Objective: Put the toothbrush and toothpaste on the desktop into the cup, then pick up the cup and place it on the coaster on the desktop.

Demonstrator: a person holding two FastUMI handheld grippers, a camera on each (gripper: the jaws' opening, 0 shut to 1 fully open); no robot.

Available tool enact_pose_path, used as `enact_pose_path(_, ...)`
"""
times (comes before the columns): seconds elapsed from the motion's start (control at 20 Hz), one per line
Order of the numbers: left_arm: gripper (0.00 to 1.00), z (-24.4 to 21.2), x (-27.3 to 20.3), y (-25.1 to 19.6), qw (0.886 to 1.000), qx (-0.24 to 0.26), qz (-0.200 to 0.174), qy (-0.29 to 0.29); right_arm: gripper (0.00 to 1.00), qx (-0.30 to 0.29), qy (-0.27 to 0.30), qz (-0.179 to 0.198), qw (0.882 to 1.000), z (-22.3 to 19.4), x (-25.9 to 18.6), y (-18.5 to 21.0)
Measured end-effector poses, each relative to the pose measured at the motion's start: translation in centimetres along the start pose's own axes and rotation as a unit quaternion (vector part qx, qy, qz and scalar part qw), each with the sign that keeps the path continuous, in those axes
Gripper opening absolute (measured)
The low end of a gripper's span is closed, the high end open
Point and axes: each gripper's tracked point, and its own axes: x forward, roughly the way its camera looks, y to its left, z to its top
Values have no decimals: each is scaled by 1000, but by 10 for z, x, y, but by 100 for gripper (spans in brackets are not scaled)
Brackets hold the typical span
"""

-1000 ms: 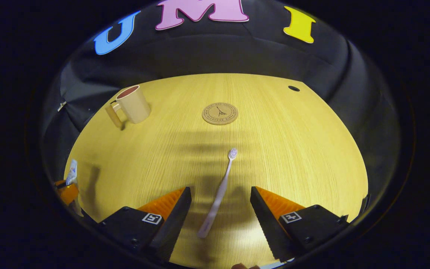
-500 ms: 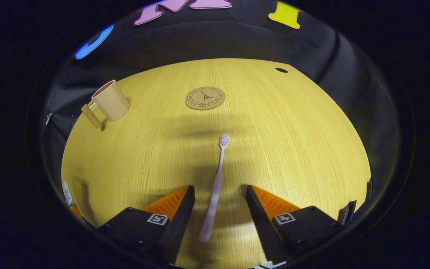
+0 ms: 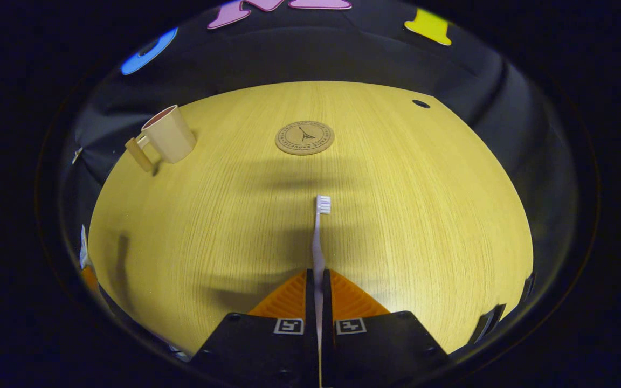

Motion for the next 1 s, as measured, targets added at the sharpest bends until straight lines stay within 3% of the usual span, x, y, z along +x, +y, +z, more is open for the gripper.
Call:
enact_pose_path(0.1, 17, -2, 5, -4, 1000, -1, 1, 5, 5, -57, 8, 24, 998, -1, -2, 1)
enact_pose_path(0.2, 17, -3, 10, -7, 1000, -3, 3, 8, 5, -78, 11, 39, 996, -3, -4, 1)
enact_pose_path(0.5, 17, 27, 13, -20, 999, -39, -13, -19, 5, -34, -6, 65, 997, 11, -26, -15)
enact_pose_path(0.9, 17, 118, 11, -11, 990, -67, -2, -122, 5, 5, -34, 99, 995, 37, -49, -28)
enact_pose_path(1.0, 17, 143, 14, -12, 986, -91, -9, -141, 5, 20, -39, 127, 991, 44, -55, -18)
